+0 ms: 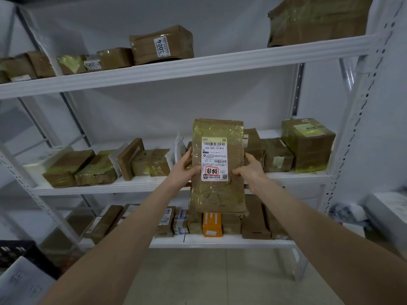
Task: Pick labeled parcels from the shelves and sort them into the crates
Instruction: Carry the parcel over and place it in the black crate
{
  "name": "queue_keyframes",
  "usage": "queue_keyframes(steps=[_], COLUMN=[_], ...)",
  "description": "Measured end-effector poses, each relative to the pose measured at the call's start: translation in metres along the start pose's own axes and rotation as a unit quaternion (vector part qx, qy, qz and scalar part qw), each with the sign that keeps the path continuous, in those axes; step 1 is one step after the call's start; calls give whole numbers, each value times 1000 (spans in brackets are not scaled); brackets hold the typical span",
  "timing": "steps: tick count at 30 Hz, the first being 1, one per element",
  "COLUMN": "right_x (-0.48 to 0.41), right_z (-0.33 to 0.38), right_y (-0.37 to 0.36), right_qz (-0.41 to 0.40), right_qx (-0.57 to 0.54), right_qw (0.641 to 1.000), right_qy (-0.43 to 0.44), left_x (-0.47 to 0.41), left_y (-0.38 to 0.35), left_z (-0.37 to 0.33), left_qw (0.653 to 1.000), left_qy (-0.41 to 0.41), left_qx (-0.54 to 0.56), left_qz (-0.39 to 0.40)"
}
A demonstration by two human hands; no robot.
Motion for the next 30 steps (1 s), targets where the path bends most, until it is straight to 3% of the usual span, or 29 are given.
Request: queue_keyframes(steps=[6,10,16,24,30], right_x=[-1,2,13,29,36], right_z=[-9,-15,-25,-33,-41], right_y=[-7,-19,-55,-157,-277], right_qz=[22,40,76,159,215], right_qx=[31,101,121,152,181], right_qw=[999,992,987,973,957], right_qy=[34,68,73,73,76], left_x=[10,17,42,79,109], left_y=[-1,8,31,111,208], left_z=[10,24,49,102,149], left_qw=[1000,999,996,984,969], left_qy=[12,19,51,76,118], left_qx=[16,4,5,-13,-3], left_qz=[-4,-34,-80,-159,-217])
Point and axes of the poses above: each hand's wrist, its own x-axis away from the middle knuckle, its own y-axis out of the back of the hand, z = x × y, the point moved 2 cm from there along -x, towards the middle knuckle, and after that the axes turned 7 degrees about x, right-handed, at the moved point
